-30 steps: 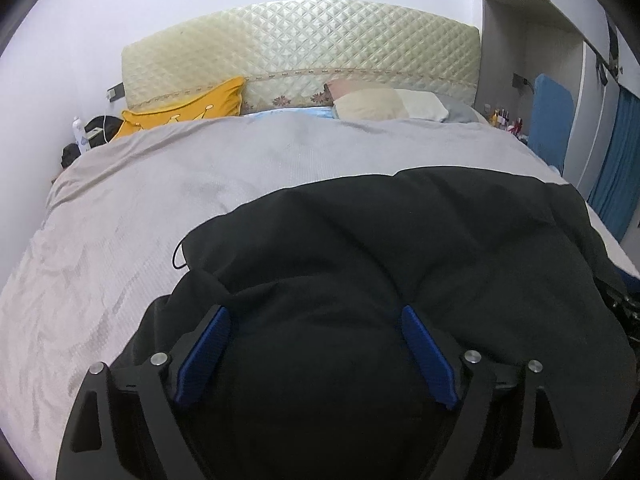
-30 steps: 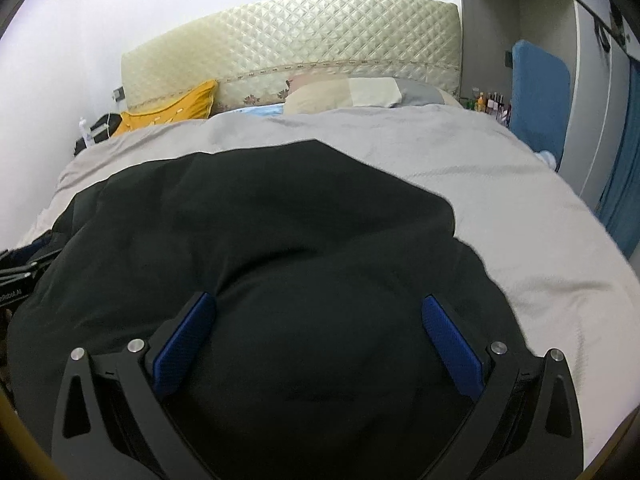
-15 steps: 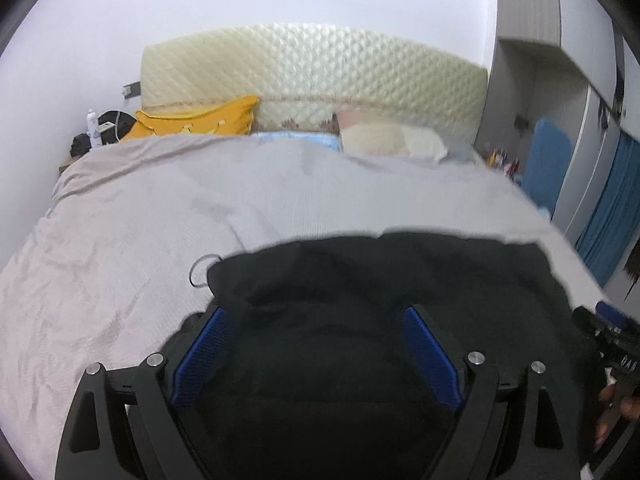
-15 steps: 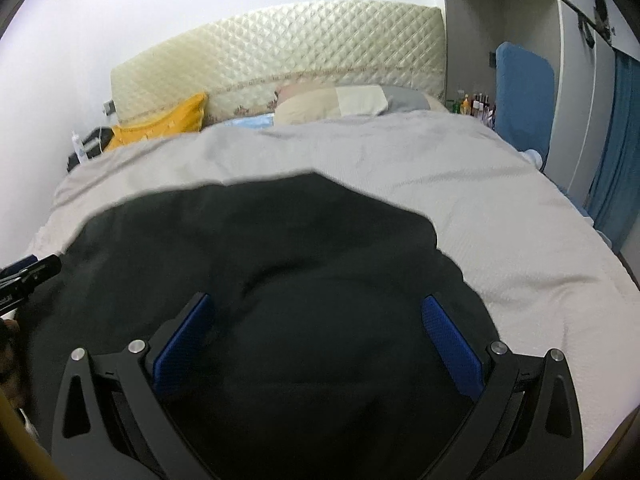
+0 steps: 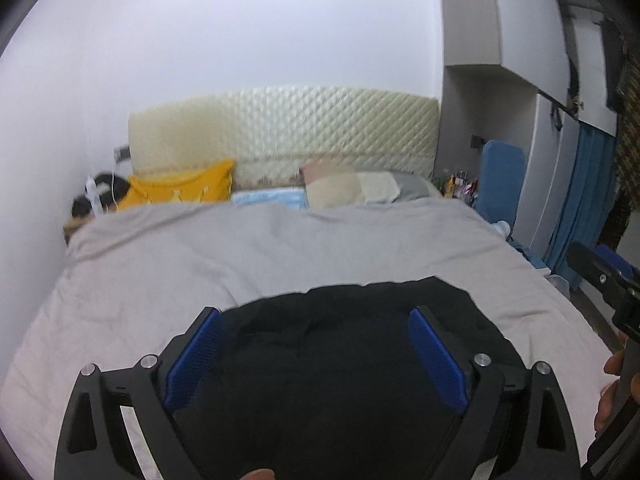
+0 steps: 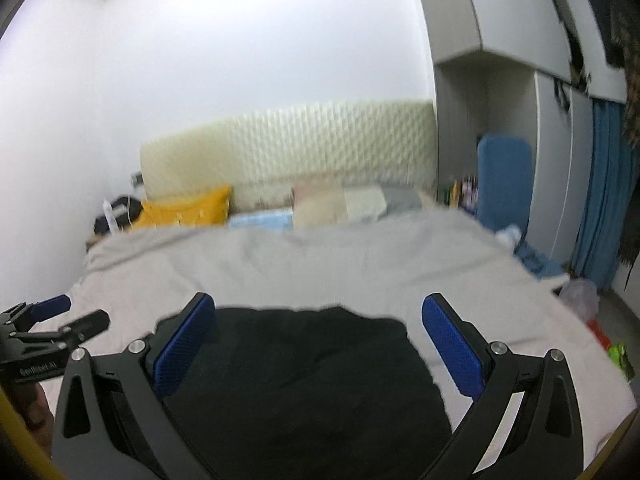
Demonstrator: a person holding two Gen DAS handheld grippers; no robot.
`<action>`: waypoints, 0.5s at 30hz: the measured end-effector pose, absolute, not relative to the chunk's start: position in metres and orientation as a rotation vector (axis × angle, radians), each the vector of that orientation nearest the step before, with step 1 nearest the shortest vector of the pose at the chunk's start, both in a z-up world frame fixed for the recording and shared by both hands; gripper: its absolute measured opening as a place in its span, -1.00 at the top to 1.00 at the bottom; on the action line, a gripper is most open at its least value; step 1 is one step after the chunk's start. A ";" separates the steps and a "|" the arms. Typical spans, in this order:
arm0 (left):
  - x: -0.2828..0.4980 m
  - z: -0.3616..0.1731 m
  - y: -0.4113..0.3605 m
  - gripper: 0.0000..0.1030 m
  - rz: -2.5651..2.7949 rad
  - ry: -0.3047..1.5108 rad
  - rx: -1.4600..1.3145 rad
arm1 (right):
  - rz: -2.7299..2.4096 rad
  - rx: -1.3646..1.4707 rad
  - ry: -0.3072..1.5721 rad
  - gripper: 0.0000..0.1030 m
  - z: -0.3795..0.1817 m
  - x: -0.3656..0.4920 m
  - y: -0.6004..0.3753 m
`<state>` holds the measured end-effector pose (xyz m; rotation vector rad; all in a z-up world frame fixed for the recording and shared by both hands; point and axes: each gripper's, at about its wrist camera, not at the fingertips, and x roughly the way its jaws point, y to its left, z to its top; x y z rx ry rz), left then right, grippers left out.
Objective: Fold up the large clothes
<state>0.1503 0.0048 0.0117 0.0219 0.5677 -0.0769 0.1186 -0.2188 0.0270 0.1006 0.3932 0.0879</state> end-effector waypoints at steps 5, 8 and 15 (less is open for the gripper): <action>0.105 0.041 0.002 -0.83 -0.059 0.513 0.032 | 0.113 0.117 0.340 -1.00 0.048 0.085 -0.214; 0.080 0.057 0.007 -0.84 -0.016 0.464 0.026 | 0.140 0.145 0.308 -1.00 0.052 0.058 -0.214; 0.030 0.070 0.020 -0.97 -0.008 0.426 -0.011 | 0.155 0.136 0.295 -1.00 0.043 0.002 -0.207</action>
